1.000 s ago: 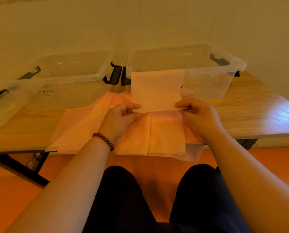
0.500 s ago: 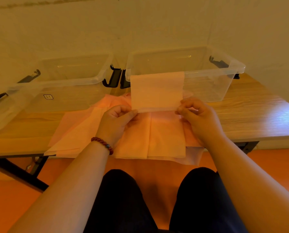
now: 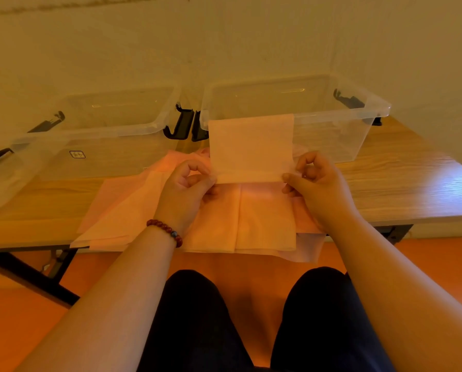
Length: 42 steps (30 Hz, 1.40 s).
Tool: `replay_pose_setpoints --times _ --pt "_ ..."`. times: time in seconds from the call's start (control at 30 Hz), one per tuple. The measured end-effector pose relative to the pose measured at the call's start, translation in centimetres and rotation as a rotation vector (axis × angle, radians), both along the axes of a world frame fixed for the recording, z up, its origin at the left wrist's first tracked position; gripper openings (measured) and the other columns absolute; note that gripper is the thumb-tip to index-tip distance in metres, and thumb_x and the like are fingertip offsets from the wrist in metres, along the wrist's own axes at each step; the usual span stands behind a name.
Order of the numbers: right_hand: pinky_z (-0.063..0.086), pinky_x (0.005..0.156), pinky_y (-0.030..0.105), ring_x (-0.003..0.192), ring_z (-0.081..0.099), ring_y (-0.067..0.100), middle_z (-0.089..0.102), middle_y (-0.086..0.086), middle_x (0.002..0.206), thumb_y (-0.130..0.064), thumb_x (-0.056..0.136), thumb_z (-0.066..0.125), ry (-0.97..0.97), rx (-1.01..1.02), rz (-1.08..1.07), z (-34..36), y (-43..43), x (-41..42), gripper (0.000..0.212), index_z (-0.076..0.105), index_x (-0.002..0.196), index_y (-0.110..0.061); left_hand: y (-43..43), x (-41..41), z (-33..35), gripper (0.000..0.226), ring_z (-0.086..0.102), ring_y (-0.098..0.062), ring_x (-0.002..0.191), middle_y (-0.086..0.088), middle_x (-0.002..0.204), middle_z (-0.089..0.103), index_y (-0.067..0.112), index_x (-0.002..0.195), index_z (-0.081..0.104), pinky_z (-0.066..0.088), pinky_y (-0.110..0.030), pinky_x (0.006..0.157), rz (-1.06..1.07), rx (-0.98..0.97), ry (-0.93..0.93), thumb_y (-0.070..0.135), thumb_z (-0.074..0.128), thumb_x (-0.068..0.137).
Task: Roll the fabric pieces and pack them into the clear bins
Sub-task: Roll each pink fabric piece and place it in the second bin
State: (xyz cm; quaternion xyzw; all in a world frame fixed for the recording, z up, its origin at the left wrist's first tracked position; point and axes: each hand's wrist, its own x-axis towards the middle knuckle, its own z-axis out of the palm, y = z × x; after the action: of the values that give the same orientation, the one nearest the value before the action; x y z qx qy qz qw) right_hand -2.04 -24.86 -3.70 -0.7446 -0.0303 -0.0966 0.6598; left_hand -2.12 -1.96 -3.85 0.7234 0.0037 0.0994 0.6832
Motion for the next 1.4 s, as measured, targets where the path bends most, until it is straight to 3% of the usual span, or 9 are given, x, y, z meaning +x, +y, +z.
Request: replay_pose_setpoints --times 0.3,0.47,0.6,0.7,0.87,1.1,1.23,1.33,1.4 --pt "0.053 0.069 0.022 0.069 0.066 0.007 0.068 -0.003 0.071 -0.003 0.085 0.07 0.035 0.054 0.029 0.1 0.0 0.2 0.017 0.066 0.077 -0.017 0.0 -0.3 0.0 0.023 0.065 -0.009 0.078 0.0 0.084 0.069 0.024 0.084 0.071 0.055 -0.022 0.075 -0.007 0.045 0.022 0.003 0.061 0.089" --pt "0.056 0.084 0.046 0.086 0.067 0.02 0.07 -0.002 0.084 -0.015 0.079 0.079 0.069 -0.046 0.013 -0.1 -0.2 0.3 0.02 0.074 0.077 -0.034 0.0 -0.2 -0.1 0.018 0.064 -0.001 0.079 0.006 0.089 0.068 0.031 0.086 0.068 0.052 -0.016 0.072 0.043 0.131 0.019 0.013 0.067 0.087" --pt "0.056 0.085 0.039 0.083 0.068 0.014 0.072 -0.003 0.082 -0.017 0.085 0.074 0.046 -0.055 -0.044 0.0 0.1 0.2 0.013 0.072 0.081 -0.029 -0.2 -0.3 0.0 0.012 0.063 0.005 0.072 0.011 0.079 0.069 0.029 0.081 0.068 0.051 -0.012 0.069 0.067 0.164 -0.008 0.02 0.066 0.088" --pt "0.056 0.077 0.03 0.071 0.066 0.004 0.071 -0.004 0.08 -0.022 0.088 0.07 0.036 -0.071 -0.07 0.1 0.2 0.1 0.008 0.07 0.081 -0.026 -0.1 -0.2 -0.1 0.011 0.065 -0.003 0.081 0.013 0.079 0.07 0.028 0.081 0.07 0.053 -0.022 0.078 0.065 0.144 -0.002 0.021 0.066 0.088" --pt "0.058 0.084 0.035 0.089 0.071 0.018 0.074 0.0 0.087 -0.019 0.088 0.07 0.159 -0.008 -0.013 1.0 0.4 0.6 0.012 0.071 0.077 -0.021 0.0 -0.2 -0.3 0.011 0.065 0.001 0.073 0.015 0.071 0.071 0.025 0.079 0.07 0.052 -0.019 0.073 0.075 0.109 -0.002 0.018 0.067 0.087" --pt "0.058 0.084 0.046 0.086 0.071 0.019 0.074 -0.001 0.08 -0.026 0.085 0.074 0.227 -0.222 -0.062 1.8 0.6 0.7 0.012 0.073 0.074 -0.022 -0.1 -0.1 0.1 0.016 0.064 -0.001 0.067 0.003 0.079 0.068 0.024 0.089 0.061 0.051 -0.016 0.063 0.062 0.029 -0.006 0.009 0.065 0.088" --pt "0.056 0.082 0.044 0.082 0.066 0.016 0.071 -0.005 0.078 -0.029 0.087 0.07 0.146 -0.428 -0.131 1.6 0.7 0.4 0.013 0.071 0.075 -0.025 0.0 0.0 -0.1 0.018 0.064 -0.009 0.073 0.003 0.078 0.067 0.023 0.083 0.064 0.053 -0.025 0.072 0.049 0.075 -0.005 0.007 0.06 0.09" --pt "0.059 0.081 0.044 0.084 0.071 0.02 0.074 0.001 0.079 -0.025 0.088 0.069 0.204 -0.202 -0.115 1.2 0.7 0.6 0.014 0.069 0.075 -0.022 0.0 0.0 -0.1 0.02 0.064 -0.01 0.078 0.004 0.082 0.068 0.026 0.081 0.068 0.054 -0.025 0.076 0.049 0.093 0.01 0.008 0.062 0.089" --pt "0.06 0.078 0.035 0.086 0.072 0.017 0.075 0.007 0.087 -0.018 0.09 0.068 0.294 0.031 -0.079 1.2 0.9 0.7 0.013 0.068 0.077 -0.017 -0.1 -0.1 -0.1 0.019 0.064 -0.005 0.08 0.005 0.088 0.068 0.031 0.085 0.068 0.053 -0.019 0.074 0.046 0.142 0.014 0.012 0.065 0.088"
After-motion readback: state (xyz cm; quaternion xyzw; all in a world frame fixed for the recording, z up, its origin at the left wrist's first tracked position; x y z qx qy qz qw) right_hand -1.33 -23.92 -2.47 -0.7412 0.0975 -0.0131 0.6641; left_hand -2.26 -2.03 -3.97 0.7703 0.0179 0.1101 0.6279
